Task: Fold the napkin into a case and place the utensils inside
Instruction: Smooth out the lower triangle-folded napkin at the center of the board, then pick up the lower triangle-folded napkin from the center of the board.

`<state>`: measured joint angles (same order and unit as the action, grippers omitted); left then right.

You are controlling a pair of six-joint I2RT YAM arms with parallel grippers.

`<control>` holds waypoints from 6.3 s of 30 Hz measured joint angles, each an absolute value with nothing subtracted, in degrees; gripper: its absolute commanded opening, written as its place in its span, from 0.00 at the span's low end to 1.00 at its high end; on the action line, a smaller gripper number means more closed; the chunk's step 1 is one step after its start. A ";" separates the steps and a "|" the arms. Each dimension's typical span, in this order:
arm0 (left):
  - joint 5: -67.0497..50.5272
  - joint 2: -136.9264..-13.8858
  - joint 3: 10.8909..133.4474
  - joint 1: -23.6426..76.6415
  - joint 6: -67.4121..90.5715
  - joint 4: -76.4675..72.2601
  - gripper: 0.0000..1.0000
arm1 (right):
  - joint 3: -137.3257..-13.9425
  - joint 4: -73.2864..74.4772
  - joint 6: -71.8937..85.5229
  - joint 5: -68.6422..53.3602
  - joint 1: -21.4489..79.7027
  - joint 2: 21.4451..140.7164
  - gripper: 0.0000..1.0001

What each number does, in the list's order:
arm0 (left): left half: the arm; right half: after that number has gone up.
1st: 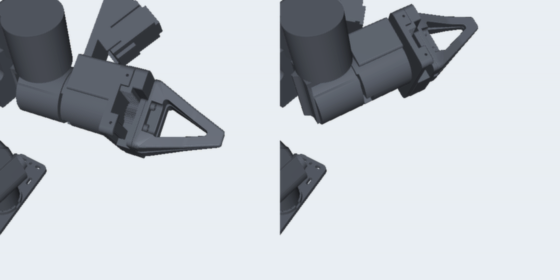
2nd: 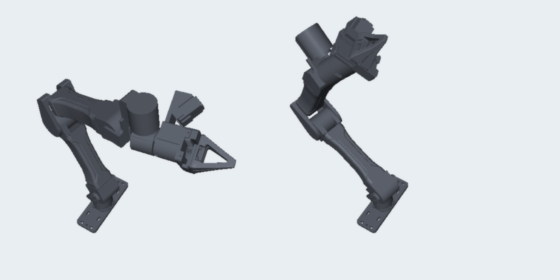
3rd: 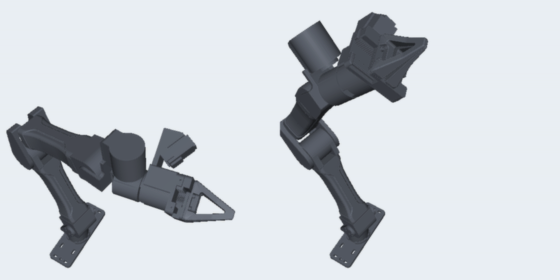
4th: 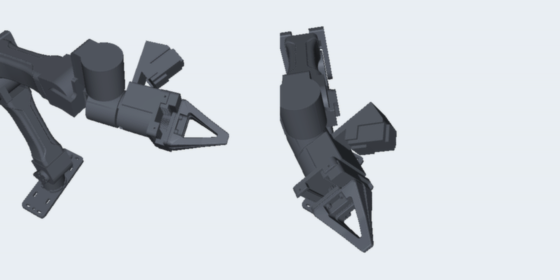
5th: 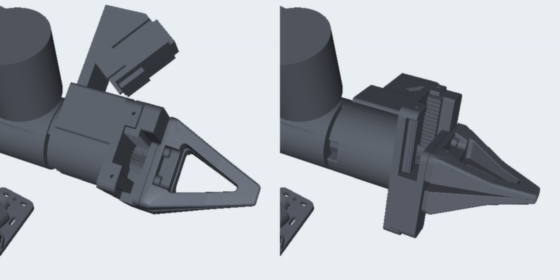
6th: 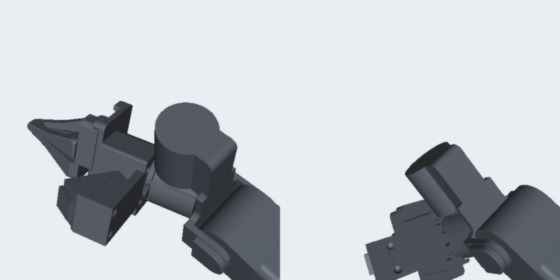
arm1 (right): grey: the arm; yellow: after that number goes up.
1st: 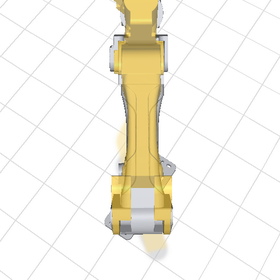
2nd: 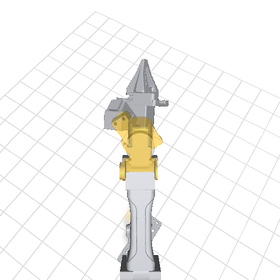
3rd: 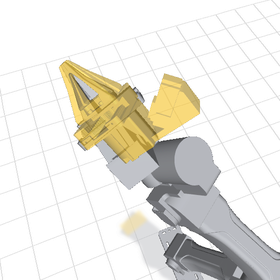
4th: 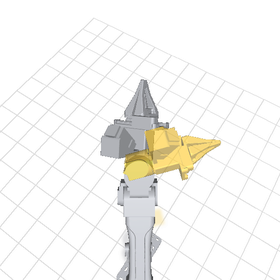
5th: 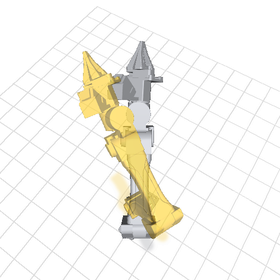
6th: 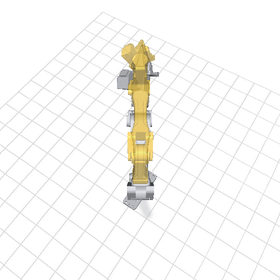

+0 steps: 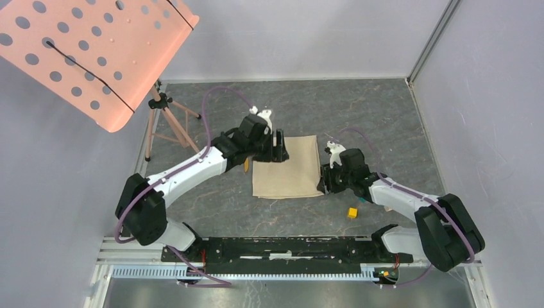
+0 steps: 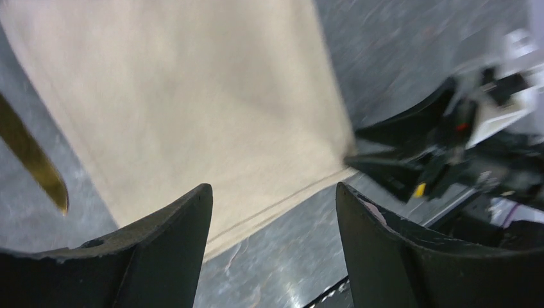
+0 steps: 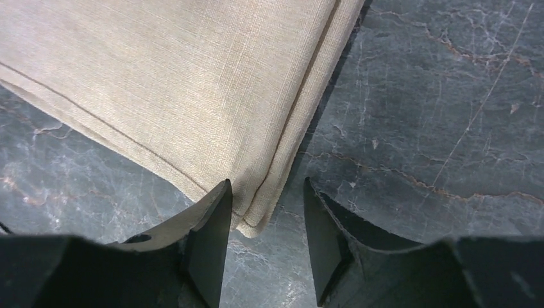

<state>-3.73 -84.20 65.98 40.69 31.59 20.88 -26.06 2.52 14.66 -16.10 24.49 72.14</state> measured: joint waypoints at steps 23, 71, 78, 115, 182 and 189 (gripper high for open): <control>-5.13 -77.01 55.13 33.67 34.83 16.45 0.76 | -26.41 11.22 13.65 6.55 27.92 67.81 0.18; -5.02 -103.57 51.24 23.42 40.93 -15.16 0.48 | -50.81 -26.44 19.92 -29.91 6.17 110.41 0.43; -5.56 -103.59 50.72 23.20 41.71 -16.10 0.45 | -53.06 -28.38 21.43 -32.36 5.89 113.25 0.36; -6.98 -111.46 58.02 23.64 42.26 -15.94 0.41 | -52.90 -27.68 21.96 -28.03 4.08 113.38 0.33; -11.25 -79.24 25.04 32.38 40.42 -31.90 0.62 | -22.22 13.82 13.67 -2.83 14.48 60.93 0.00; -12.40 -79.24 24.23 32.10 40.47 -32.95 0.62 | -22.28 11.64 14.00 4.95 14.41 61.60 0.28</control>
<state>-12.40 -79.24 24.23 32.10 40.47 -32.95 -22.28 11.64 14.00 4.95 14.41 61.60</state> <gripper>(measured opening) 0.623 0.034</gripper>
